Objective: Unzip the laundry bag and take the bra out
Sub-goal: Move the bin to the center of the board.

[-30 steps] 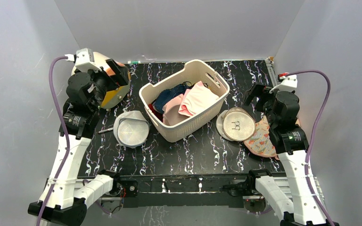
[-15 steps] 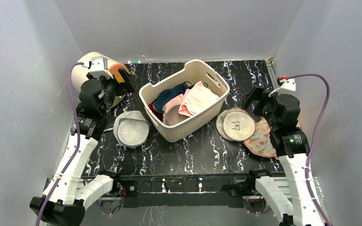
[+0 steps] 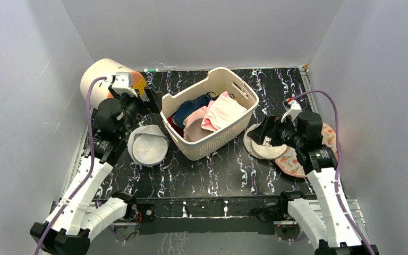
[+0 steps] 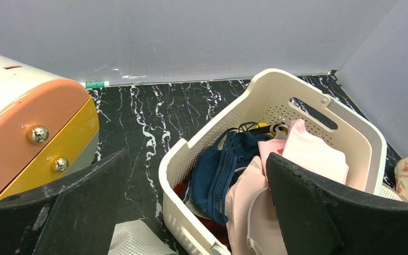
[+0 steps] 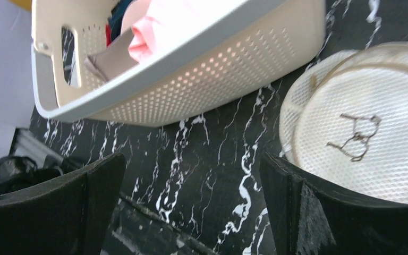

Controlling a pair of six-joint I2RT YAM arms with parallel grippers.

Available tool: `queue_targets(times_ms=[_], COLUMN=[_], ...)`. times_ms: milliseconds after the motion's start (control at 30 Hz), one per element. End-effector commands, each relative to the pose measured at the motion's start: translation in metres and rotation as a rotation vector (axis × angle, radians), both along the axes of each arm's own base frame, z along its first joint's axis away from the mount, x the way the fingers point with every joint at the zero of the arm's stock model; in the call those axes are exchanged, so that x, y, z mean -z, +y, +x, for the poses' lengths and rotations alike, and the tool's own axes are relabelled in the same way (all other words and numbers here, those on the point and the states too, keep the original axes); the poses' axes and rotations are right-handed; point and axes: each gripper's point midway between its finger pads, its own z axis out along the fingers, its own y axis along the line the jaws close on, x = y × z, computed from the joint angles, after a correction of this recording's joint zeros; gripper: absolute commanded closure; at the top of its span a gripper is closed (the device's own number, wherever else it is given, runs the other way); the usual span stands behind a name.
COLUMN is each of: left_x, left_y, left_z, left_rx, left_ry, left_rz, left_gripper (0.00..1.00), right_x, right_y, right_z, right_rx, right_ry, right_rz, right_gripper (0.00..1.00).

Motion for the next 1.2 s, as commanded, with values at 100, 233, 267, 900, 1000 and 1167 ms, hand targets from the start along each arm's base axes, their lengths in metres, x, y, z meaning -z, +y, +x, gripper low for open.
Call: queue_targets(times_ms=[100, 233, 267, 900, 1000, 1167], left_x=[-0.011, -0.008, -0.008, 0.000, 0.001, 0.000], left_y=[-0.005, -0.007, -0.008, -0.010, -0.011, -0.012], left_z=[-0.004, -0.002, -0.002, -0.001, -0.001, -0.002], left_rx=[0.023, 0.029, 0.031, 0.038, 0.042, 0.046], left_ry=[-0.056, -0.050, -0.049, -0.045, -0.045, -0.048], left_rz=[0.001, 0.002, 0.003, 0.014, 0.016, 0.015], left_gripper=[0.02, 0.02, 0.02, 0.02, 0.02, 0.02], right_x=[0.016, 0.027, 0.029, 0.053, 0.050, 0.040], right_y=[0.031, 0.043, 0.047, 0.153, 0.157, 0.152], right_z=[-0.013, -0.017, -0.017, -0.014, -0.009, 0.005], right_rx=[-0.160, -0.191, -0.192, -0.208, -0.181, -0.106], right_ry=[0.031, 0.043, 0.049, 0.050, 0.036, -0.017], right_rz=[0.112, 0.130, 0.129, 0.113, 0.129, 0.148], right_gripper=[0.02, 0.02, 0.02, 0.02, 0.02, 0.02])
